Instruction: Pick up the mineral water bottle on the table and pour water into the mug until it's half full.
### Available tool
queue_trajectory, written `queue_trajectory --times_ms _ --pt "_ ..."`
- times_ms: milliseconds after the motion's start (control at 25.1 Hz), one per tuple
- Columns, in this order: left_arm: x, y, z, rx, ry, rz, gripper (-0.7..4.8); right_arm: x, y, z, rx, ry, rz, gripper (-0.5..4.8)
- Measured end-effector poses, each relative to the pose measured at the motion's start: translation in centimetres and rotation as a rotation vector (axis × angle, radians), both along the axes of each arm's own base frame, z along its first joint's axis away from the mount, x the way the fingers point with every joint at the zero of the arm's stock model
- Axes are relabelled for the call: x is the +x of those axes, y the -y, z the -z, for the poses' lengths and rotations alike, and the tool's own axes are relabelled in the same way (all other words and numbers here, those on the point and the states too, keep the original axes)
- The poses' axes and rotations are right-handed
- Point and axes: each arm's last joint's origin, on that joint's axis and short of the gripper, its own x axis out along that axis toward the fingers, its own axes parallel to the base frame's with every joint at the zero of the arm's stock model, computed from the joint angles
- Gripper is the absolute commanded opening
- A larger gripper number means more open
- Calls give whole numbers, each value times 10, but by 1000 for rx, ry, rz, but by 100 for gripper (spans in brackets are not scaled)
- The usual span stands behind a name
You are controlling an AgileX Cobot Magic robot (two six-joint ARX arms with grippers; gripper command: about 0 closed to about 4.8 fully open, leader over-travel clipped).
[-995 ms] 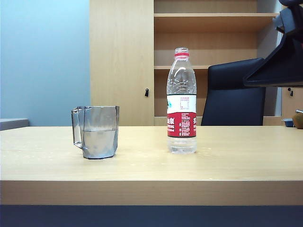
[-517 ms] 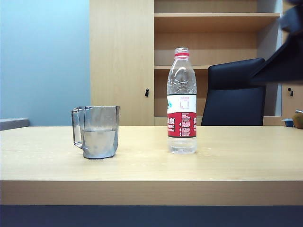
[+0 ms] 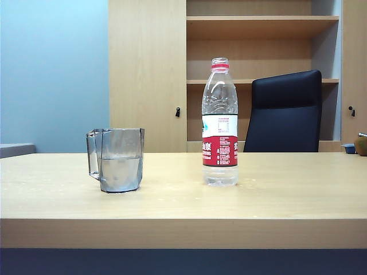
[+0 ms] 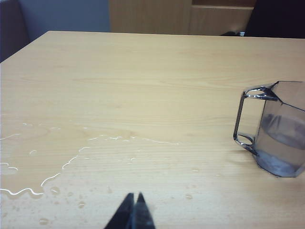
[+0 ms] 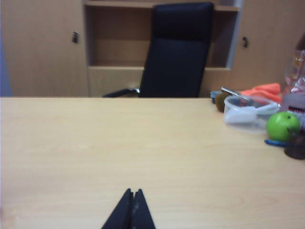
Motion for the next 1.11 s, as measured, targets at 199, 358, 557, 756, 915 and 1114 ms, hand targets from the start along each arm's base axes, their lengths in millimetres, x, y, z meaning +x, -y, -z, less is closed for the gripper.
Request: queue_trajectory --times_ms 199,358,557,756,915,1114 --pt "0 0 0 0 0 1 -2 8 11 28 -15 -83 80 -5" --pt "0 0 0 0 -2 1 -2 10 10 45 -2 -167 55 -5" --pt "0 0 0 0 -2 1 -2 10 12 50 63 -212 39 -5" --pt "0 0 0 0 -2 2 -2 10 11 51 53 -225 -25 -5" --pt "0 0 0 0 -2 2 -2 10 10 53 10 -254 -62 -5" --pt "0 0 0 0 -2 2 -2 10 10 55 8 -269 -61 -5"
